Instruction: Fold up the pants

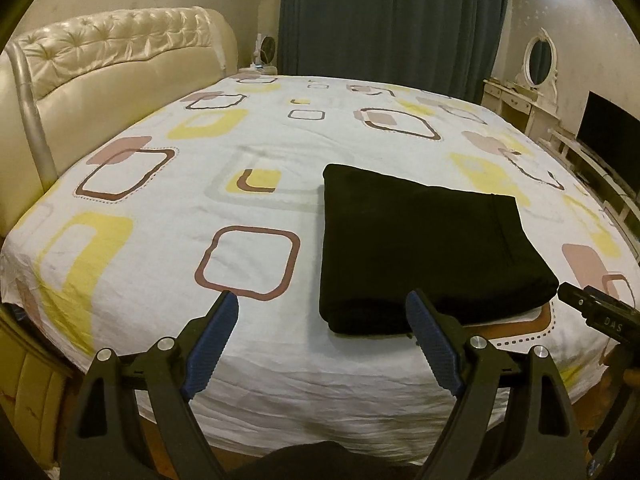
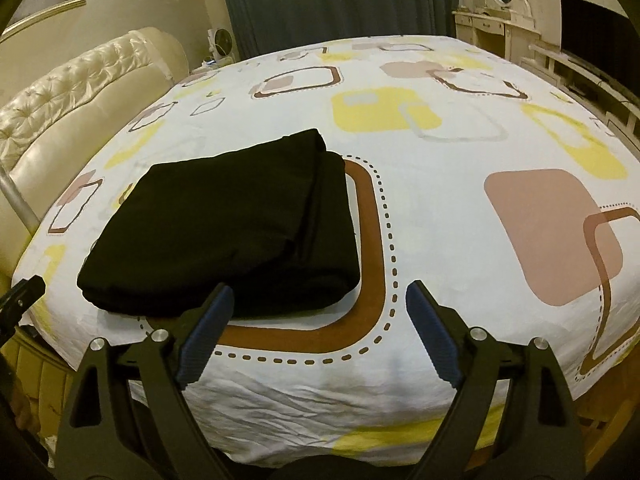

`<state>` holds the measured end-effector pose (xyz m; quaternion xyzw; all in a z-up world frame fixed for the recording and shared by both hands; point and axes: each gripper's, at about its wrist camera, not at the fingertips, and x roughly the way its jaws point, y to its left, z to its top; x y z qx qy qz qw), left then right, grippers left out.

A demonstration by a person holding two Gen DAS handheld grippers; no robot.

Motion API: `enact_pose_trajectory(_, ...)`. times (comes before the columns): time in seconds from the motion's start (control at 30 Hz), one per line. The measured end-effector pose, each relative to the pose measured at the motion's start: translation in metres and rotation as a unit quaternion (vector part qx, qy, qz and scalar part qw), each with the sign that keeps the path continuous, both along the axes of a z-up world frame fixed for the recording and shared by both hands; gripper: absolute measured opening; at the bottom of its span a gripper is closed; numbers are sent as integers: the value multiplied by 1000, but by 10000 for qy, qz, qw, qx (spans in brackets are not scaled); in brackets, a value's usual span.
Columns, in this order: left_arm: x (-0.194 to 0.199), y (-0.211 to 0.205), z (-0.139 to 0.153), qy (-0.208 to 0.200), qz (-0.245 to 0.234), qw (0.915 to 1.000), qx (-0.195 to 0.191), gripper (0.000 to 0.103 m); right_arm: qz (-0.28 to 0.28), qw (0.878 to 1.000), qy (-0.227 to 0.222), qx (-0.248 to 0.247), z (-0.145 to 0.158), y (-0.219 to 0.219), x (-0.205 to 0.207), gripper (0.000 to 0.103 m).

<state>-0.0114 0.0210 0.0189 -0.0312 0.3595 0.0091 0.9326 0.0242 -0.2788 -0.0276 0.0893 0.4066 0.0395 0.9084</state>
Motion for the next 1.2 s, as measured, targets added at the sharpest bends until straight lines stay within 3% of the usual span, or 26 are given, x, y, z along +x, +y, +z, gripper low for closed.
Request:
enact_pose_trajectory(0.8, 6, 0, -8, 247, 93, 9994, -222, 85, 94, 9998, -65, -153, -8, 9, -2, 88)
enact_pose_trajectory(1.2, 4, -4, -6, 148, 142, 9998, -69, 85, 122, 9998, -17, -153, -11, 10, -2, 88)
